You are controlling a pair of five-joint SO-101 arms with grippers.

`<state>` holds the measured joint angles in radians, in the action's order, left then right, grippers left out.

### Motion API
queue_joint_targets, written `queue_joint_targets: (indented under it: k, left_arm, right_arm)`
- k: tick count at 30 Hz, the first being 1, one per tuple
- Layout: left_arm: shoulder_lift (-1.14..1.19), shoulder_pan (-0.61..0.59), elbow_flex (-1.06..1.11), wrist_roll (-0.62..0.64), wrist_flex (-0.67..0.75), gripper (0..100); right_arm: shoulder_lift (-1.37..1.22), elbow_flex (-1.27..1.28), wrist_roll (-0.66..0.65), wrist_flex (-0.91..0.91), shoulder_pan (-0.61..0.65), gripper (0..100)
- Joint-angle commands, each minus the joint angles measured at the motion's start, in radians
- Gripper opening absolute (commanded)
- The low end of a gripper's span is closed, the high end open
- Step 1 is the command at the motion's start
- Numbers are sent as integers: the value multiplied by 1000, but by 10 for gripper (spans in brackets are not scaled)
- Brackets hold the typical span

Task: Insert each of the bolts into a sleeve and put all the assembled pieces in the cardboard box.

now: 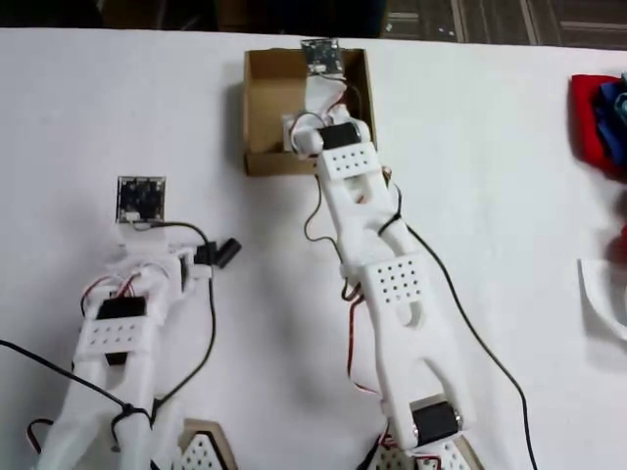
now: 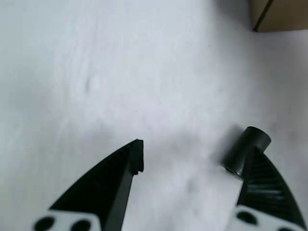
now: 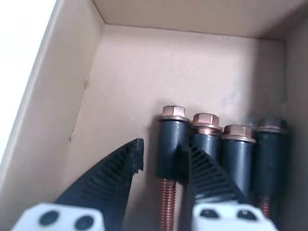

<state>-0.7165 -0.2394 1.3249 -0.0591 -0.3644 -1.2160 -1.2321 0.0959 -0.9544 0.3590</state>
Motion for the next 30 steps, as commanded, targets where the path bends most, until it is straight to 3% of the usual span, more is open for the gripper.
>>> queue_joint_targets:
  k: [1,6,9,15,18,22,27,30]
  left_arm:
    - [-11,-29,-4,12,15,331]
    - [-14,-138,-44,95,-18,331]
    - [-14,-213,-101,180,-92,331]
    - [-14,-338,-163,298,-173,331]
    - [-14,-362,-163,313,-167,331]
    - [-14,-387,-165,313,-166,331]
    - [-12,-497,-165,316,-114,331]
    - [-6,-575,-162,410,-78,331]
  right_arm:
    - [36,-132,5,-70,-16,116]
    - [36,-442,5,-323,-8,116]
    - [108,-425,5,-421,-2,116]
    - [228,-434,3,-797,44,116]
    - [282,-384,3,-819,71,116]
    - [438,-173,3,-820,151,115]
    - [707,353,12,-811,312,115]
    - [746,545,51,-708,346,115]
